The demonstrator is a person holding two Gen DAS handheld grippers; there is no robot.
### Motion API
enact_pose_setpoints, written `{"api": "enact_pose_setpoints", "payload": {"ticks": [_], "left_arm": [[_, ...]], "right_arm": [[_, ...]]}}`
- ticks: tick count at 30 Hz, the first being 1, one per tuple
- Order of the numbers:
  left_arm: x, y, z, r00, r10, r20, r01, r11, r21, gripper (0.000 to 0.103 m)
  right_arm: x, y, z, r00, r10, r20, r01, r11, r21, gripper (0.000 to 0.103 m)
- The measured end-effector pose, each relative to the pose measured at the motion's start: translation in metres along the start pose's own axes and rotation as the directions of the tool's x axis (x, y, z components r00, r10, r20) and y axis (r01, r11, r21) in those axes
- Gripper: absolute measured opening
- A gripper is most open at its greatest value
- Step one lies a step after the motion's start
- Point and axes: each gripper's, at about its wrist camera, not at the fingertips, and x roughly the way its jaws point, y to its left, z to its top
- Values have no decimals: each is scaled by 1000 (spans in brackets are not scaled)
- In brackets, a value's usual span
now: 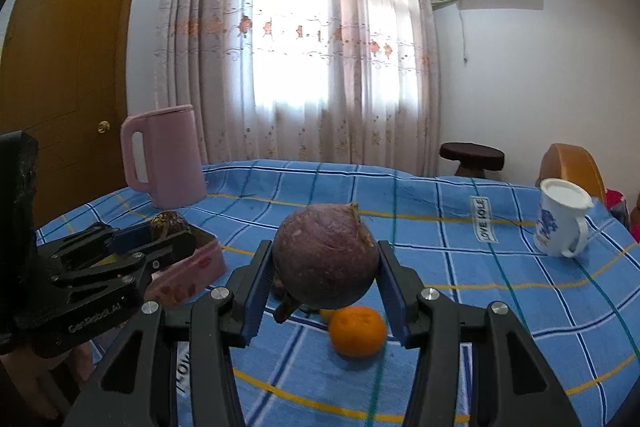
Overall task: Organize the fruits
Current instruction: 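Carry the taro into the tin and open the left tool while the right tool drops the purple root in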
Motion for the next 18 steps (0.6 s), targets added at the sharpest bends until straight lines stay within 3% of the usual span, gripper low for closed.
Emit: {"api": "enact_pose_setpoints", "payload": {"ticks": [18], "left_arm": [[-37,78,0,991,133,-28,-135,988,-71,41]], "right_arm": [[39,88,26,978,201,-49,-204,976,-79,52]]}}
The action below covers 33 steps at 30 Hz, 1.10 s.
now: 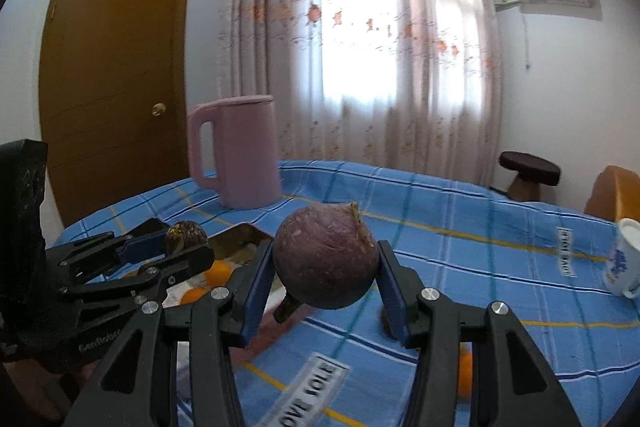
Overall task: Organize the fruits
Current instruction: 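Carry the taro into the tin and open the left tool while the right tool drops the purple root in, then grasp the loose orange with the right tool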
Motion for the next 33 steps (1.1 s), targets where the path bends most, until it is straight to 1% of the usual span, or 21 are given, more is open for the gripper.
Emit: {"api": "enact_pose_setpoints", "payload": {"ticks": [5,9,13,18,21,24,25,26,27,28,29,31,33], "left_arm": [[-1,25,-1,999,51,-18,-52,999,-17,41],[1,44,-8,996,73,-41,-75,996,-37,41],[4,57,-13,994,87,-68,-91,995,-53,41],[13,68,-20,990,90,-112,-98,993,-64,41],[15,72,-25,988,88,-128,-98,993,-70,41],[15,73,-27,987,93,-134,-103,992,-71,43],[14,72,-27,987,88,-132,-98,993,-70,46],[13,71,-26,988,89,-128,-98,993,-68,52],[11,70,-25,988,93,-119,-102,992,-69,57],[7,68,-22,991,93,-101,-101,992,-74,67],[4,66,-20,992,91,-89,-97,992,-75,74],[-2,59,-16,994,90,-67,-95,993,-65,76],[-5,51,-12,996,71,-53,-74,996,-56,77]], "right_arm": [[18,28,-2,997,61,-42,-62,998,-24,52],[34,51,-8,990,106,-92,-111,992,-55,52],[53,63,-18,976,139,-166,-151,987,-62,52],[69,75,-32,955,157,-254,-184,979,-87,52],[72,83,-38,941,170,-292,-208,973,-102,52],[72,86,-37,939,172,-297,-213,970,-115,53],[71,85,-37,938,176,-298,-218,969,-114,57],[69,85,-36,938,179,-296,-220,969,-111,63],[67,84,-36,940,177,-290,-217,970,-109,65],[65,84,-35,942,177,-284,-215,971,-108,67],[59,82,-35,944,182,-275,-218,970,-107,67],[51,77,-32,953,170,-251,-204,972,-118,67],[40,64,-30,964,140,-228,-173,976,-131,67]]}}
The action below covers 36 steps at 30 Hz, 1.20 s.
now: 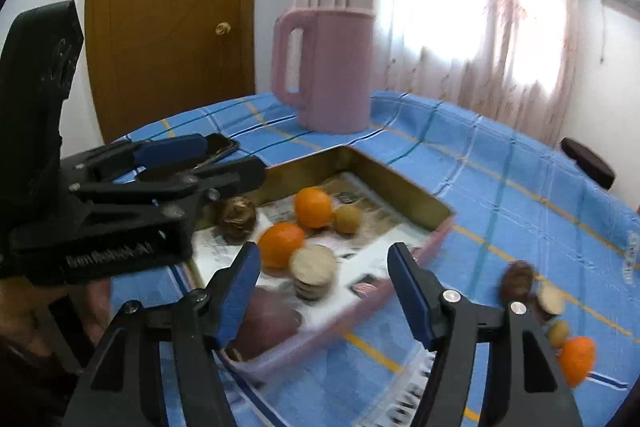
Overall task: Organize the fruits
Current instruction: 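Grasp the loose orange with the right tool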
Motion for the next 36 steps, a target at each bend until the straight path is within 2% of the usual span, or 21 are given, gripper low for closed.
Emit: {"api": "enact_pose_setpoints", "payload": {"ticks": [5,8,11,14,18,21,23,25,28,31,36], "left_arm": [[-1,-33,-1,998,-66,-5,66,997,47,87],[2,-56,-3,995,-102,-21,104,991,82,87],[6,-81,-5,990,-133,-35,137,983,124,89],[10,-103,-6,986,-157,-51,164,973,164,90],[20,-131,-5,977,-196,-89,210,956,205,90],[28,-144,-6,974,-199,-113,220,949,224,90],[36,-152,-7,970,-203,-137,230,945,232,90],[43,-160,-7,967,-204,-153,236,943,234,90],[53,-168,-8,967,-194,-167,232,940,249,89],[61,-177,-8,962,-199,-188,243,937,250,89],[70,-195,-6,959,-195,-204,245,936,254,84]], "right_arm": [[-36,-49,-13,994,-111,19,109,991,72,67],[-52,-88,-29,968,-249,-23,250,962,111,67],[-63,-125,-45,943,-323,-75,332,927,174,67],[-63,-156,-59,932,-336,-136,360,902,238,67],[-52,-171,-67,941,-278,-193,325,900,291,67],[-44,-180,-72,942,-252,-220,313,898,310,59],[-39,-184,-74,957,-196,-216,263,901,346,52],[-38,-184,-74,960,-183,-210,248,905,345,48],[-40,-178,-74,957,-201,-207,260,912,317,48],[-49,-183,-77,952,-241,-191,293,898,328,47],[-63,-203,-82,914,-352,-200,402,850,341,47]]}}
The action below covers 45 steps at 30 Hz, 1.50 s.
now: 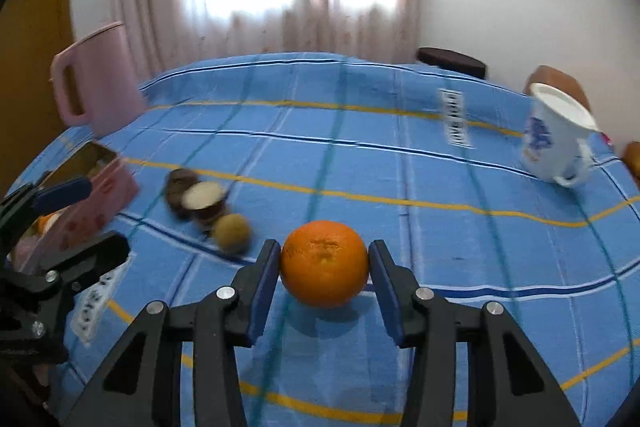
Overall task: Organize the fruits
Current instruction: 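Grasp the loose orange with the right tool, then grasp the cut beige root slice with the left tool while the right tool holds the orange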
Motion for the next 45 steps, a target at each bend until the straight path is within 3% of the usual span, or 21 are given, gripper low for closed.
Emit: {"api": "enact_pose_setpoints", "payload": {"ticks": [7,11,18,20,26,30,35,45], "left_arm": [[35,-17,13,998,1,-62,-1,1000,-5,68],[57,-15,17,993,-18,-121,12,999,-48,50],[68,-13,21,990,-32,-140,21,997,-75,46],[67,-16,21,990,-31,-138,22,997,-69,40],[69,-5,21,987,-48,-150,32,993,-110,41],[72,-14,23,987,-31,-158,19,997,-76,37],[72,-8,21,986,-60,-158,45,994,-98,36],[57,-7,19,991,-89,-102,80,992,-96,36]], "right_arm": [[0,-8,2,1000,7,5,-7,1000,16,47],[0,-10,0,1000,20,0,-20,1000,23,47],[1,-7,-1,1000,23,-1,-23,1000,17,48],[2,-5,-1,1000,21,-10,-21,1000,5,48],[3,-3,-1,1000,22,-14,-22,1000,-5,48],[6,-1,-1,999,24,-28,-24,1000,-13,48],[7,0,-1,999,29,-25,-29,1000,-9,48],[-9,-5,-3,997,49,57,-50,999,14,48]]}}
